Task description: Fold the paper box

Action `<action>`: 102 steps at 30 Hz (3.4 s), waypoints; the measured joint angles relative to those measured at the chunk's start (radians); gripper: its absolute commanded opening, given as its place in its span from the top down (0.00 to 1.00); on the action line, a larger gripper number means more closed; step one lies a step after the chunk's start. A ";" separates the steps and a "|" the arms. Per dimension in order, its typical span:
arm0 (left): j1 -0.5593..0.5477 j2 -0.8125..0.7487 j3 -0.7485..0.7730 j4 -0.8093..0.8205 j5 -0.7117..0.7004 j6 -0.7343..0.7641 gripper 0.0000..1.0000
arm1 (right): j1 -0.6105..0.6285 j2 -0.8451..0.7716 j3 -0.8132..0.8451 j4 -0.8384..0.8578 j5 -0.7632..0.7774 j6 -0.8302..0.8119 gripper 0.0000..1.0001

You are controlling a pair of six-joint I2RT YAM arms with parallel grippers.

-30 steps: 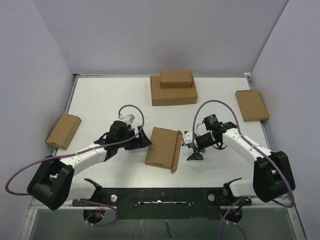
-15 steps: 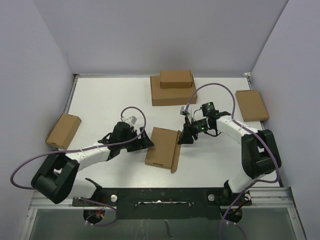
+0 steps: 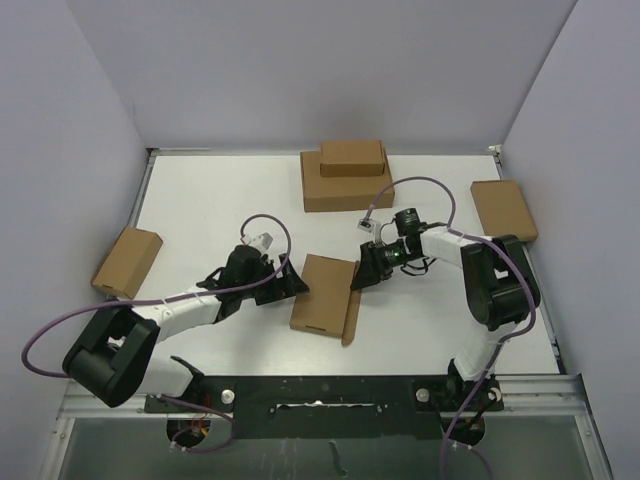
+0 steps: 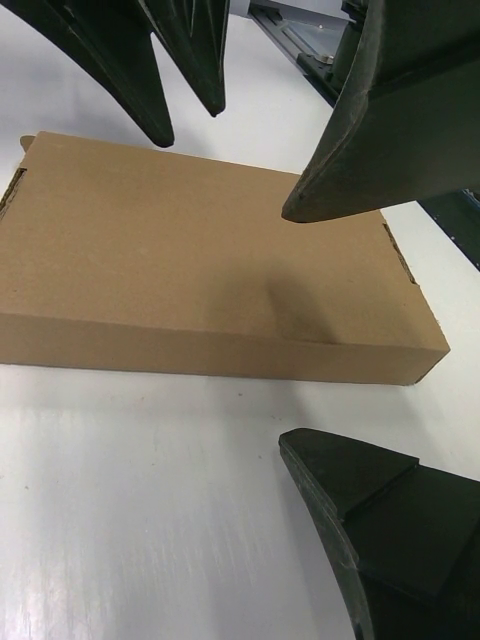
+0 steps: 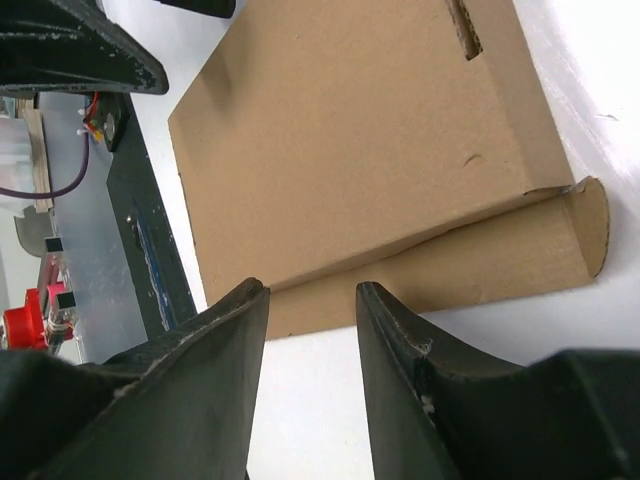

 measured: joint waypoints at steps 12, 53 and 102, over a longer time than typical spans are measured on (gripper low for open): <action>-0.004 0.033 -0.002 0.022 -0.002 -0.018 0.15 | 0.008 0.087 0.052 0.000 0.007 0.050 0.63; -0.021 0.068 -0.060 0.193 0.005 -0.181 0.11 | -0.016 0.169 0.082 -0.030 -0.030 0.102 0.69; -0.061 0.074 -0.045 0.172 -0.016 -0.233 0.08 | -0.028 0.200 0.106 -0.064 -0.037 0.133 0.72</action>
